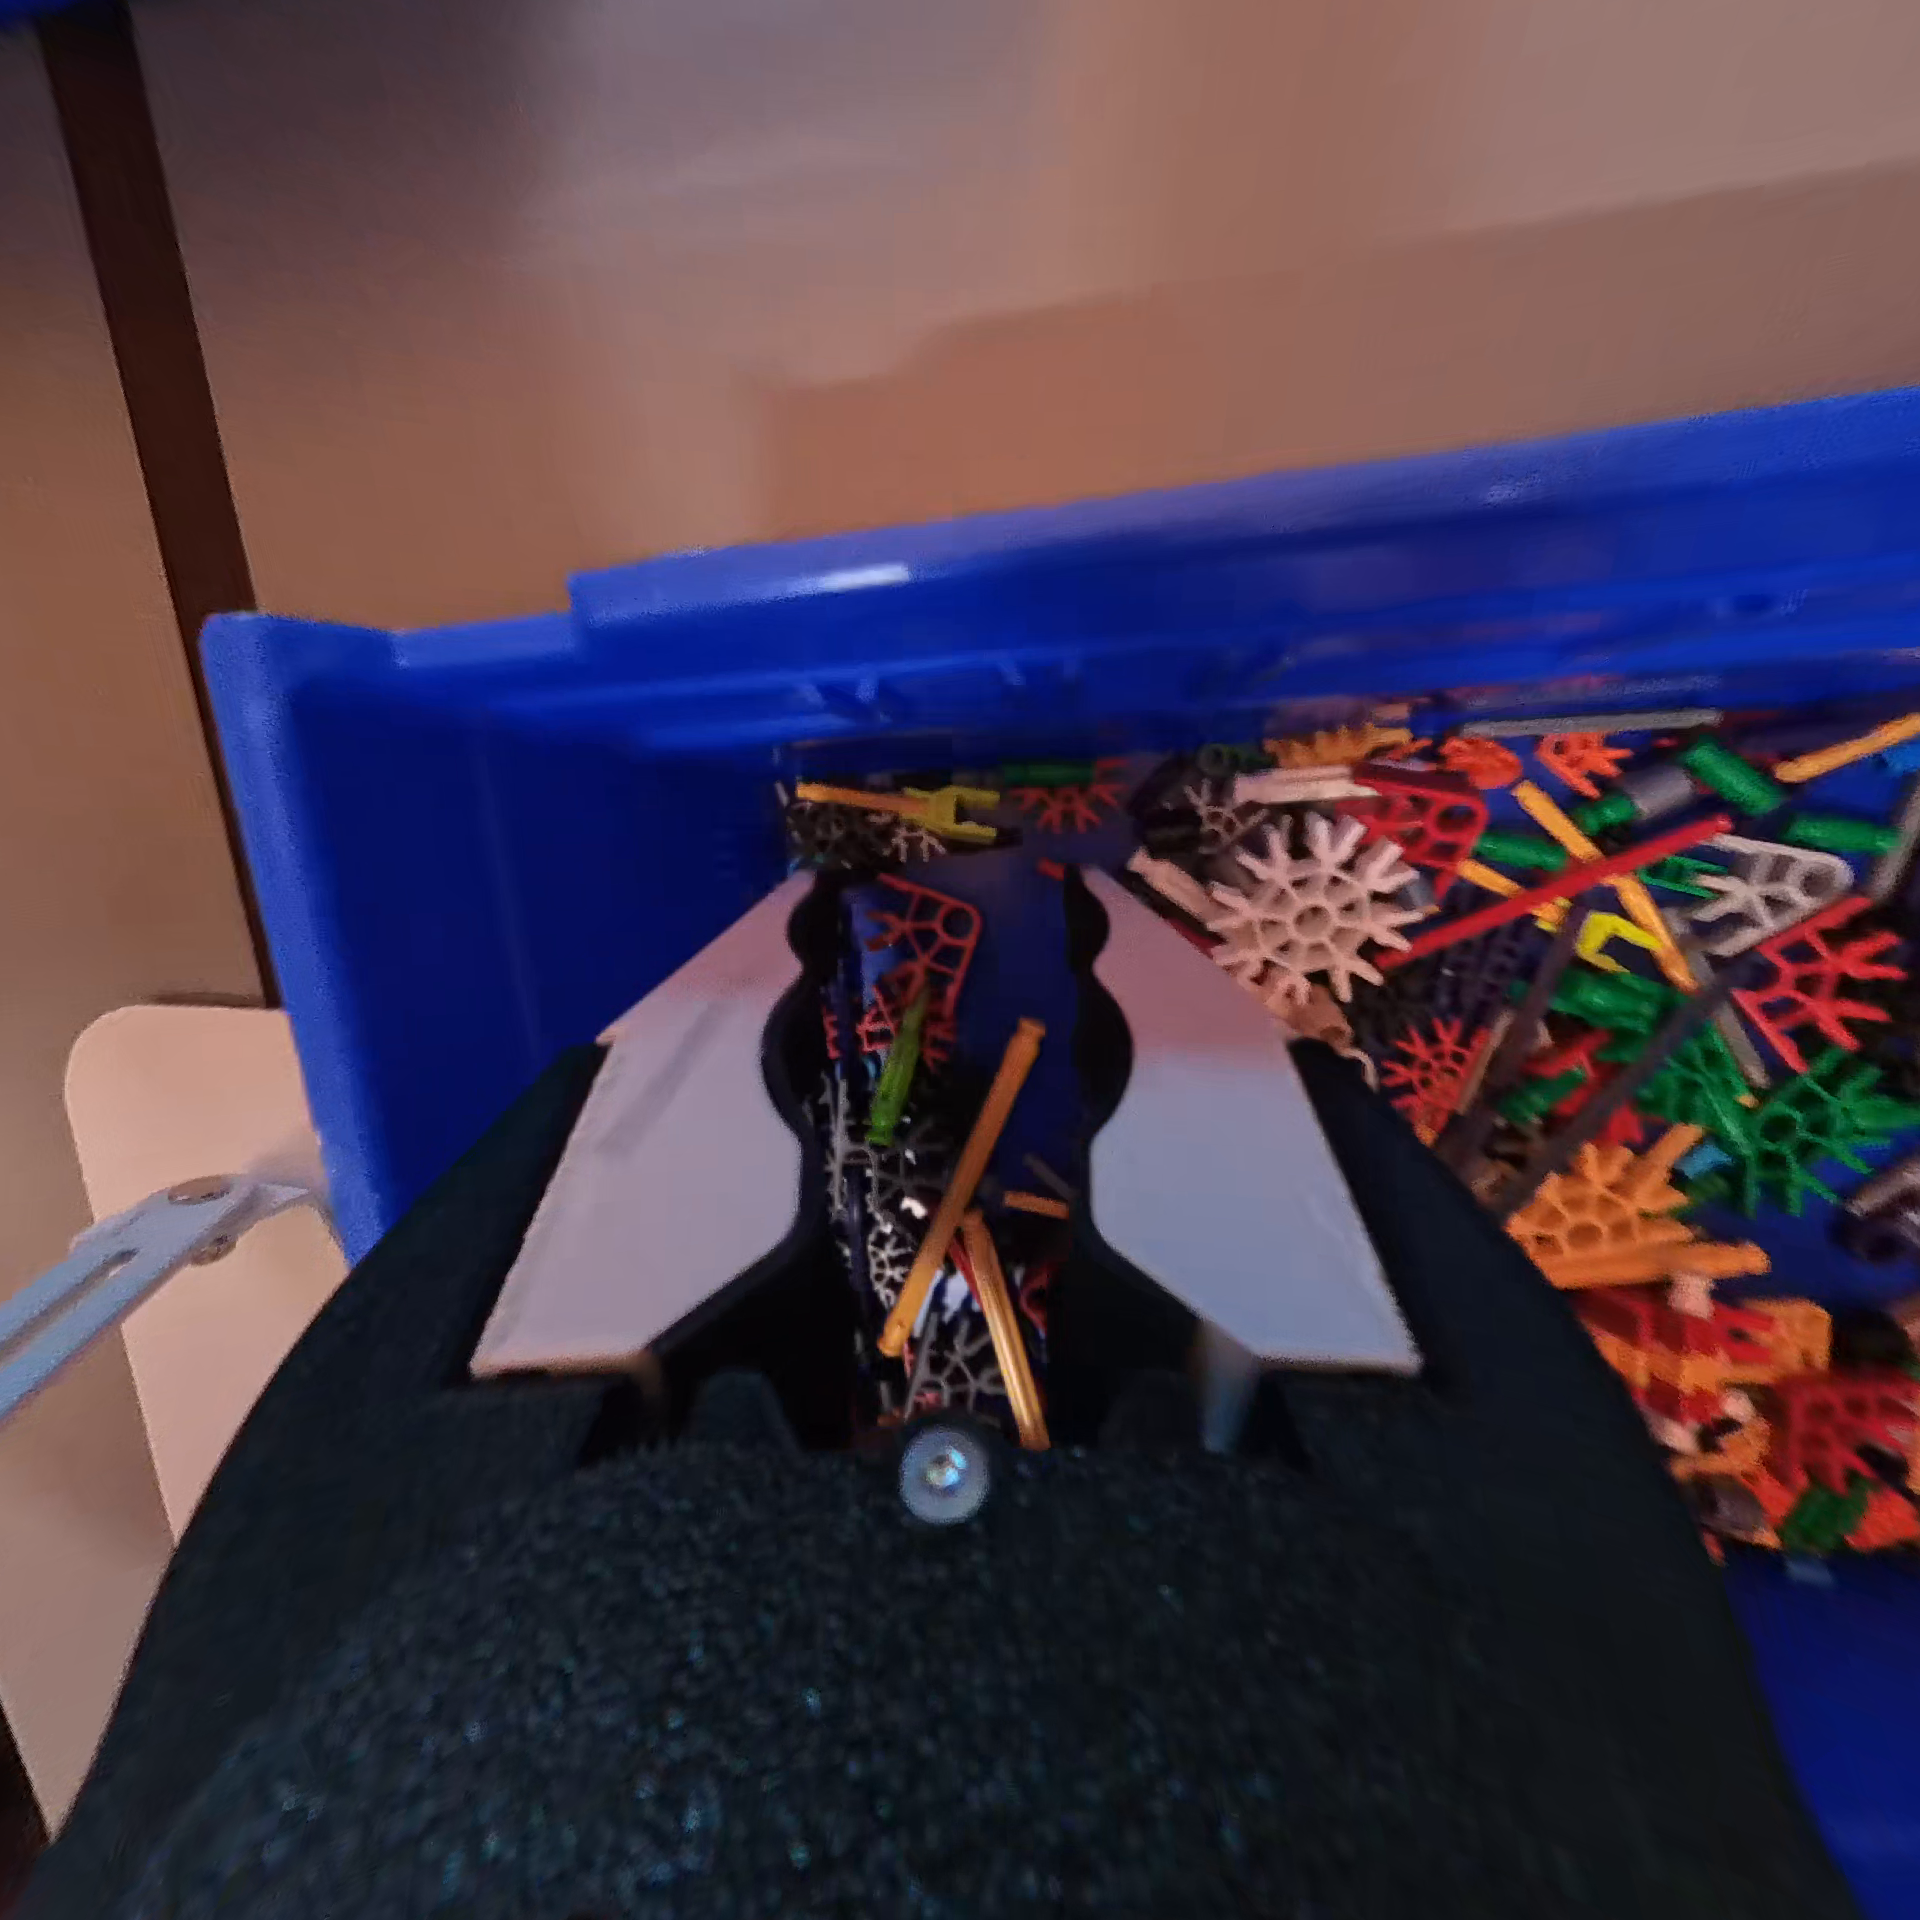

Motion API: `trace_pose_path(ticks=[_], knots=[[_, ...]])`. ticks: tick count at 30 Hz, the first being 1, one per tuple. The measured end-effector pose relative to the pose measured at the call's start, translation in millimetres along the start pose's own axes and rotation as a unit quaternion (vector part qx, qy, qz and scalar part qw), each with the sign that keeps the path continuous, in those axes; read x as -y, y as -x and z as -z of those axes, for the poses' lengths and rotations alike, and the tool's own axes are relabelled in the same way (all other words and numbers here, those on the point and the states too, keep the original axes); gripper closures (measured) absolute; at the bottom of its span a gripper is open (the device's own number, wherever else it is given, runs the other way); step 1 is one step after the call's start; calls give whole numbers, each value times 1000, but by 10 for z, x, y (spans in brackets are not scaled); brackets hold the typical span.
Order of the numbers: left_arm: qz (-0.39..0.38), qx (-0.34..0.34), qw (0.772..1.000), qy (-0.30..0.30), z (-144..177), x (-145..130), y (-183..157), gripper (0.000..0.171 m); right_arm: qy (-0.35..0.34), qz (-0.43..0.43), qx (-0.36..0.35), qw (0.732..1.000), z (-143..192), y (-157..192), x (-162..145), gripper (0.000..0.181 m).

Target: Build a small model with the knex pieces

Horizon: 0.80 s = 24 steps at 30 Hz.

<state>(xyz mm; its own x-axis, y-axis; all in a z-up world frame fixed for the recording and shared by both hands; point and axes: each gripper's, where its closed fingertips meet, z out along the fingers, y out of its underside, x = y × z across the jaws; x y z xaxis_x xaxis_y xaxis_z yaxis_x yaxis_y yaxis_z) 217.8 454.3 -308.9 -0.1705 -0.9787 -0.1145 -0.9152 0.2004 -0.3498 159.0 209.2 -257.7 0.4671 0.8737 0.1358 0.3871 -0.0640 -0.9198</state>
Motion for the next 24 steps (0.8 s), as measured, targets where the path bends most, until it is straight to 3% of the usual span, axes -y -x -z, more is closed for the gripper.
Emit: trace_pose_path(ticks=[12, 24], knots=[[-3, 7, 1000, -2, -118, 54, -5, 155, -4, 2, 0, 1000, -4, 0, 19, 152], [-16, 18, 1000, 1, -70, -16, -8, 165, -3, 3, 1, 1000, -37, -8, 7, 152]])
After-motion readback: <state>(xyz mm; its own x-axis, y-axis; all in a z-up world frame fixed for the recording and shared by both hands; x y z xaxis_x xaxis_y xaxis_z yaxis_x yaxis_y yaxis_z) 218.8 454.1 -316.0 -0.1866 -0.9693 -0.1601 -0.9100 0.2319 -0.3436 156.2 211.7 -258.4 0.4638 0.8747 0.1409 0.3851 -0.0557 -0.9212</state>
